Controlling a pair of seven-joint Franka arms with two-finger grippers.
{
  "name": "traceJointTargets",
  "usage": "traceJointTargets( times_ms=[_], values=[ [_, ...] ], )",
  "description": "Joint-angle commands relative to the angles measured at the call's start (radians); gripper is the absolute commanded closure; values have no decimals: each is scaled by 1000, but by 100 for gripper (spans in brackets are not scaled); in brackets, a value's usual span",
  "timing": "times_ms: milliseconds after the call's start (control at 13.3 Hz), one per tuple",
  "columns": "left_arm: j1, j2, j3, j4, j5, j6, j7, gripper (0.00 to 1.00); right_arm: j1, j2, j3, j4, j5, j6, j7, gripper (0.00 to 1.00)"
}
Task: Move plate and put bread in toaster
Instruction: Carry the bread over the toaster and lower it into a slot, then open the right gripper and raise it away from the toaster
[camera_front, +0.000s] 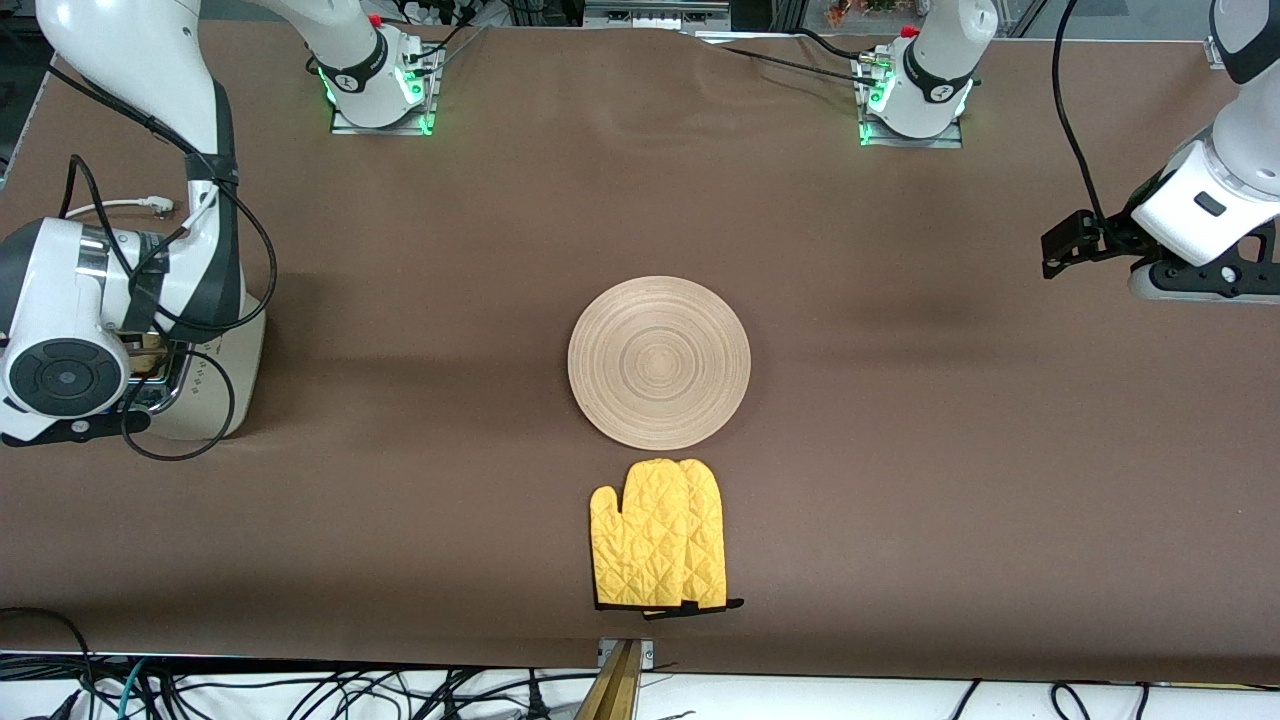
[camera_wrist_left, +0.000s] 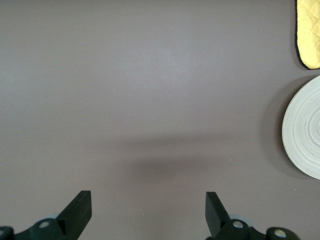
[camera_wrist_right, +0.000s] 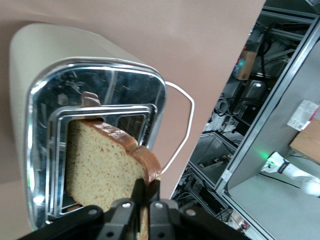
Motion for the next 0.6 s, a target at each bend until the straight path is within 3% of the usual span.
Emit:
traceJointTargets(
  times_ms=[0, 226, 526],
  values=[
    [2, 3, -1, 17, 27, -20, 0, 0, 28, -9, 0, 37, 87, -13, 6, 0],
    [0, 3, -1, 19, 27, -20, 0, 0, 116, -49, -7, 102, 187, -64, 12, 0],
    [2, 3, -1, 17, 27, -21, 0, 0, 118, -192, -3, 116, 520, -120, -93, 0]
  ],
)
